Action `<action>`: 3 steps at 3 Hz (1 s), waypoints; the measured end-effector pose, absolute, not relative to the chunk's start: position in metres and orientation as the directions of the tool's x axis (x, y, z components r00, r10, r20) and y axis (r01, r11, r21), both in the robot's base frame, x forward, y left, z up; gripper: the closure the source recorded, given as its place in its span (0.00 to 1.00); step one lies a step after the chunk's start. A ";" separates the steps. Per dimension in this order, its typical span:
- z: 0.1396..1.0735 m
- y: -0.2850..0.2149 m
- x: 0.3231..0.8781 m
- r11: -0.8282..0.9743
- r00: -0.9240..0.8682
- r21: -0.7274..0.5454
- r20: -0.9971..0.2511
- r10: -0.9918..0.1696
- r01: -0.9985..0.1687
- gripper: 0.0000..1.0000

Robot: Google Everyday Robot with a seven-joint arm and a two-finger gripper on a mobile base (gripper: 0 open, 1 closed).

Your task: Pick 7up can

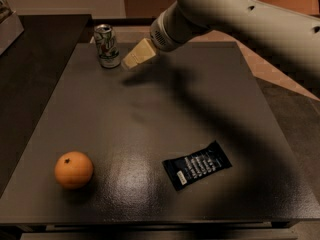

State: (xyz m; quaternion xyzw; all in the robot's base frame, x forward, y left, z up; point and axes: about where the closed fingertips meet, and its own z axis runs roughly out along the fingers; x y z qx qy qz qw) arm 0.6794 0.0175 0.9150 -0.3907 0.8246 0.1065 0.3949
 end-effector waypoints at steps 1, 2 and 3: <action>0.913 0.037 0.696 0.697 -0.404 -0.095 -0.756 -0.515 -0.711 0.00; 0.908 0.055 0.709 0.690 -0.392 -0.067 -0.781 -0.486 -0.721 0.00; 0.908 0.055 0.709 0.690 -0.392 -0.067 -0.781 -0.486 -0.721 0.00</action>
Offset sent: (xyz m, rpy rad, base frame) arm 0.0442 0.0544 -0.0112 0.1391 -0.0103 0.0131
